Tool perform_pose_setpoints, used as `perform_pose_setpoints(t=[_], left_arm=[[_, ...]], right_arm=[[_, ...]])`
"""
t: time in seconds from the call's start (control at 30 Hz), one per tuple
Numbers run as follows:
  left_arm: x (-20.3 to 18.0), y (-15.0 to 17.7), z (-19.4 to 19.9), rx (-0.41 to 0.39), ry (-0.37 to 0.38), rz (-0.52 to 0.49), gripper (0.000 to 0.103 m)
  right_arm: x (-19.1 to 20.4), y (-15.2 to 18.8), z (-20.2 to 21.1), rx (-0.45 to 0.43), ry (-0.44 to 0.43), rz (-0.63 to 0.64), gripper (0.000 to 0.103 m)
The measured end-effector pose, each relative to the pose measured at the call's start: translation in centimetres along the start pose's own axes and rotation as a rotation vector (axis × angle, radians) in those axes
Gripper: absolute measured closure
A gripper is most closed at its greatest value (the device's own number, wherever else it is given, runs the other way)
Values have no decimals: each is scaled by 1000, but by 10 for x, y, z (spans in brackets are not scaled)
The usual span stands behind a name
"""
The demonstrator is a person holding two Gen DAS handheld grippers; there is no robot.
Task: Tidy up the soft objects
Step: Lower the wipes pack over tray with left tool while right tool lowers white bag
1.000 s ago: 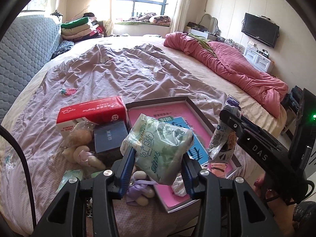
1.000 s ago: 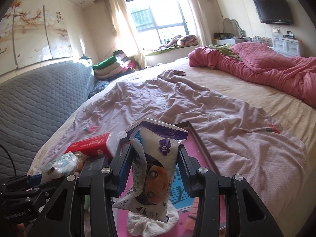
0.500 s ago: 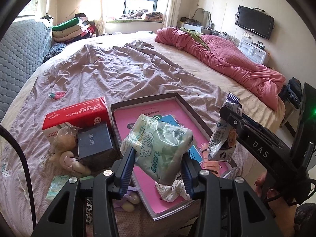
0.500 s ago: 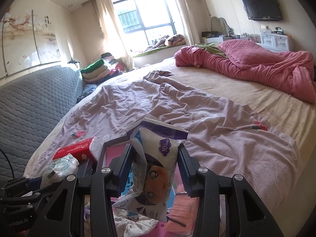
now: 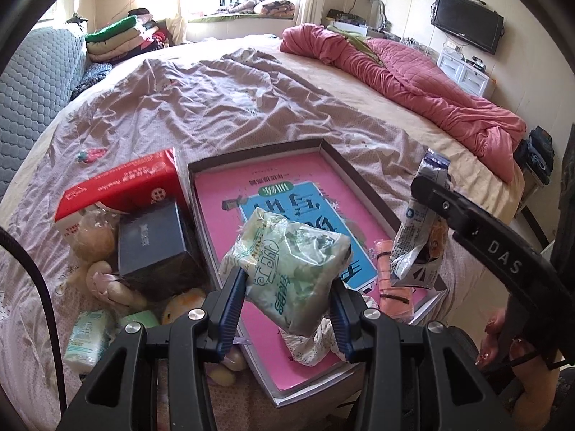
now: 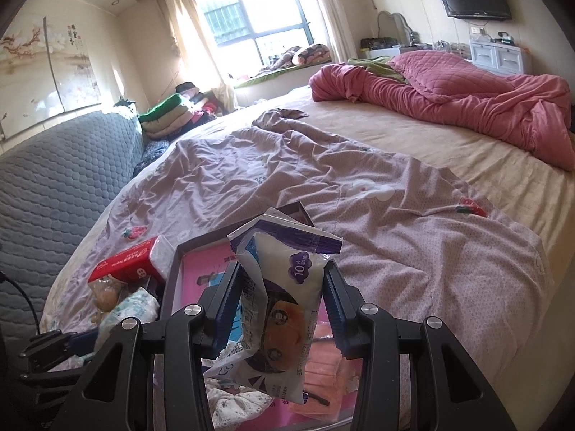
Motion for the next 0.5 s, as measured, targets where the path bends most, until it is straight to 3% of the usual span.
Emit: perform_pose_setpoints(t=[0.5], left_arm=[[-19, 14, -40, 81, 31, -39, 59]], right_arm=[[-4, 12, -18, 73, 20, 7, 57]])
Point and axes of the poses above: each gripper's, at about its wrist camera, not at the fingertips, and z roughly against the way its jaws point, x to its left, y to its underside, the point moved 6 cm from there along -z, roughly the way its jaws point, and after that the axes turned 11 degrees about -z, right-handed, at the moved point
